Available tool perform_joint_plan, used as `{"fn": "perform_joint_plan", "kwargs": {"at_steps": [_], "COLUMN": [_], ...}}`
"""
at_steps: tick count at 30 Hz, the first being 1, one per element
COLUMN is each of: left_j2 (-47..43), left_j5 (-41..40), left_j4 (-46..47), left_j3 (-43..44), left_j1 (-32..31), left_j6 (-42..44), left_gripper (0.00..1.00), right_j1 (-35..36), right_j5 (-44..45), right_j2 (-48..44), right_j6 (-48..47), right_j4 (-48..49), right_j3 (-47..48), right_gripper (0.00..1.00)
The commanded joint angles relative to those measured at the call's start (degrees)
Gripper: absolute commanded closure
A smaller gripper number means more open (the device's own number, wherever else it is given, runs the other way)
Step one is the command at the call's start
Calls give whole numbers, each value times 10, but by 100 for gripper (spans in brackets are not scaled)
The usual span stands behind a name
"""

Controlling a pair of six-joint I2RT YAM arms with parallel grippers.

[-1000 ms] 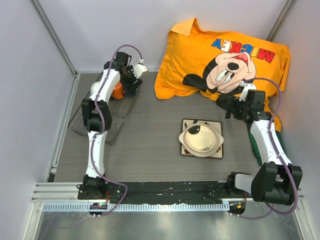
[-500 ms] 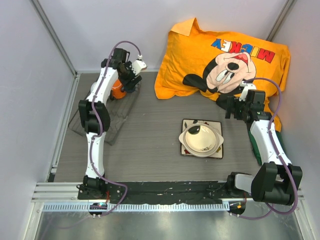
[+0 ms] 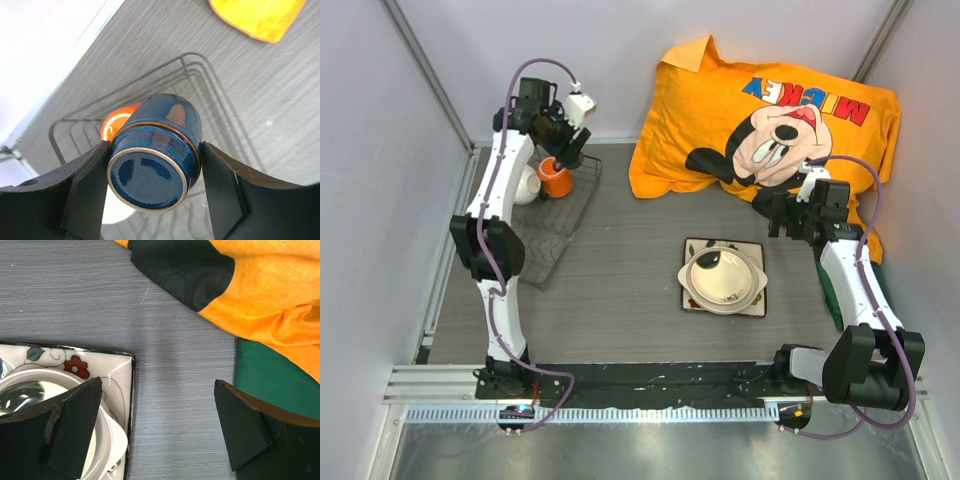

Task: Unload the mixed dishes from the dish rack
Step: Pick up the cup from the dish rack.

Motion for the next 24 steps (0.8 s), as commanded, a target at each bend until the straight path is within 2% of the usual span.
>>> {"fn": "perform_joint_plan", "kwargs": {"at_steps": [1,9,14,17,20,21,22,24], "left_j2": [-79,-139,-185,-207,-228,-233,-238,-246], "left_j5": [79,216,356,439,500,515,523,540], "left_j4": [26,26,86,158,295,398,448,558], "left_j3": [-20,-75,-149,-197,-261,-280,-298,-346], "left_j1": [17,24,26,26,26,26,26,25], "left_j6": [-90,-195,-305,-402,-538,-579,-674,-769], "left_gripper": [100,100,100,100,100,100,100,100], "right_j1": [4,4,10,22,46,53,61,78], "right_j5": [-53,-171,-272,-336,-370,-372,-372,-373], "right_j2": [-8,-29,-29,-27,-26,-26,-26,-23], "right_j6": [11,45,75,95,121,139,152,177], "right_j4": [7,14,31,59,101,132,152,215], "right_j3": [22,30,54,70,87,90,90,85], "right_gripper": [3,4,5,9,17,18,18,21]}}
